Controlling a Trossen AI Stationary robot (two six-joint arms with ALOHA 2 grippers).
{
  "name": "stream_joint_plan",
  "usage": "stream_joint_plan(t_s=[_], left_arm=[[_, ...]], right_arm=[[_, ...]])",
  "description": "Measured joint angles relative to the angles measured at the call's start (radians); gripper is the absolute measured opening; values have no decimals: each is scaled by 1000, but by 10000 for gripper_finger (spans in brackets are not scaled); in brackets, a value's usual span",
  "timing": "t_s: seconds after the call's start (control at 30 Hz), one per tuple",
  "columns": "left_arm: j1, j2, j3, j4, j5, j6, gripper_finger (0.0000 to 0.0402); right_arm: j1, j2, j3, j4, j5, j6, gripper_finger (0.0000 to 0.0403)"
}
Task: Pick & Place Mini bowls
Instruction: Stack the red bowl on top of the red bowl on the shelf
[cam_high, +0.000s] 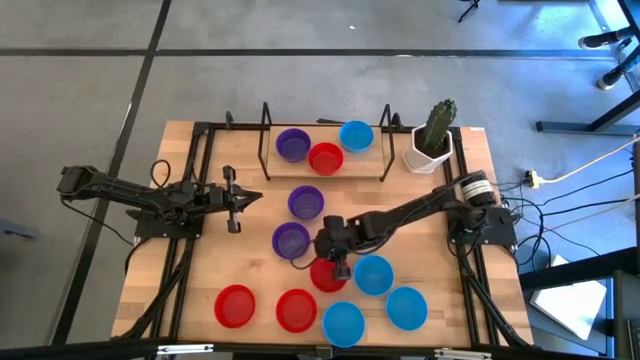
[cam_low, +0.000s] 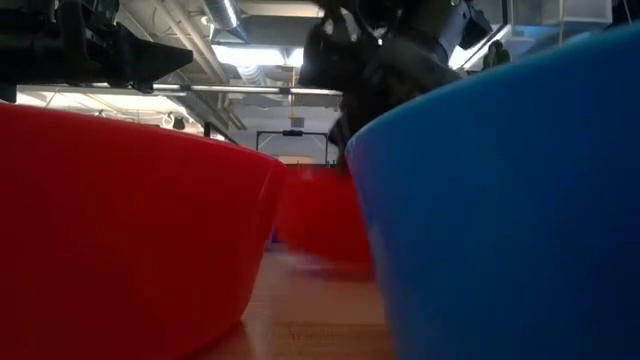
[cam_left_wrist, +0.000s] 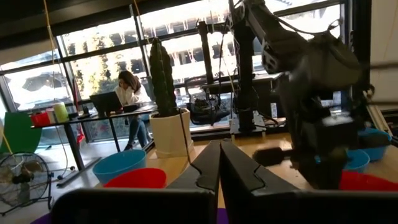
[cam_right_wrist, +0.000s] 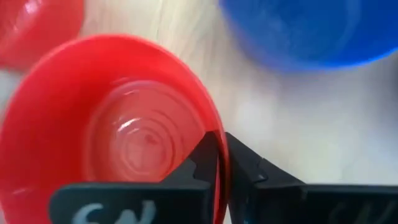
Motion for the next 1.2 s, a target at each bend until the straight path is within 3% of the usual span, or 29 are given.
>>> stream_joint_plan(t_s=[0.23, 0.4, 0.6, 0.73, 0.97, 1.2], left_arm=[[0, 0, 0, 0, 0, 0, 10], [0, 0, 0, -6, 0, 0, 7], [0, 0, 0, -35, -5, 14, 4], [0, 0, 0, -35, -7, 18, 4], [0, 0, 0, -39, -7, 18, 4], [0, 0, 0, -39, -7, 34, 8]], right_arm=[[-10, -189, 0, -19, -46, -71, 11], [-9, -411, 0, -65, -161, -142, 6], [19, -685, -52, -74, -136, -179, 6], [23, -888, -213, 14, -132, -170, 6], [23, -1254, -636, 247, -95, -161, 7], [23, -1518, -987, 516, -28, -168, 8]])
